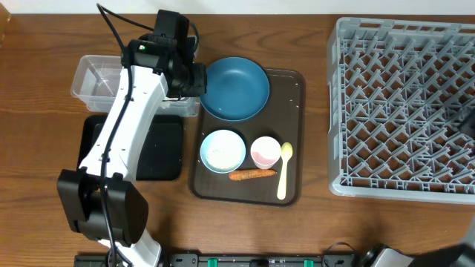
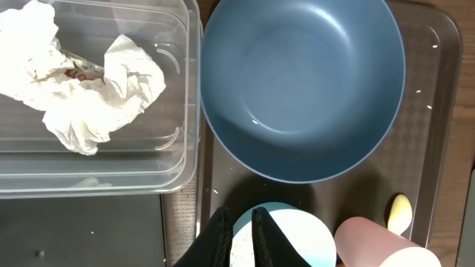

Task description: Sort waste into correct bins and load items into the dishwasher rack

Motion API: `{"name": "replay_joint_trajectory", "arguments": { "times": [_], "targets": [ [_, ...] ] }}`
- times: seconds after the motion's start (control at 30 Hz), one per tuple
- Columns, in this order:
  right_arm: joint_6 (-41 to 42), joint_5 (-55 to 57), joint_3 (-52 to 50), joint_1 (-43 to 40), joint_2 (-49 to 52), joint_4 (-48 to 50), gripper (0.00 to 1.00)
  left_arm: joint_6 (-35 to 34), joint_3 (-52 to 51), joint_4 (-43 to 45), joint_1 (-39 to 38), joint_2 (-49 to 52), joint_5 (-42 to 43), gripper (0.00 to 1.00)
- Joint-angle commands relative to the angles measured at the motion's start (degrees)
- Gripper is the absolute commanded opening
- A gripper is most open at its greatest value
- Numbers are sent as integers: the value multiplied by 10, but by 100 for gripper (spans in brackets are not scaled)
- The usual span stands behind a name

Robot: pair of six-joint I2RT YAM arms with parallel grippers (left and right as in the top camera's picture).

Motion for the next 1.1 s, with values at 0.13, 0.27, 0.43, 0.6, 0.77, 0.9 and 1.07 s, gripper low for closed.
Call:
{"name": "replay_joint_trajectory", "arguments": {
  "times": [0.13,0.27,0.43,0.6,0.77,0.9,1.07],
  "targets": [
    [29,16,10,-62,61,34,1,7,5,-2,2,-1,-7,14],
    [54,-20,17,-81,77,30,1,7,5,-2,2,-1,-7,14],
    [47,-23,87,-83,89,-16,1,7,5,-1,2,-1,-7,13],
    [44,-24,225,-83,137,-120,1,7,5,-2,2,-1,-7,14],
    [44,-7,283,-85,203,-219,1,7,5,-2,2,-1,-7,14],
    [66,39,283,-90,246,-249,1,7,5,-2,2,-1,-7,14],
    [70,45,283,-105,283,-240,1,7,5,-2,2,-1,-7,14]
  ]
}}
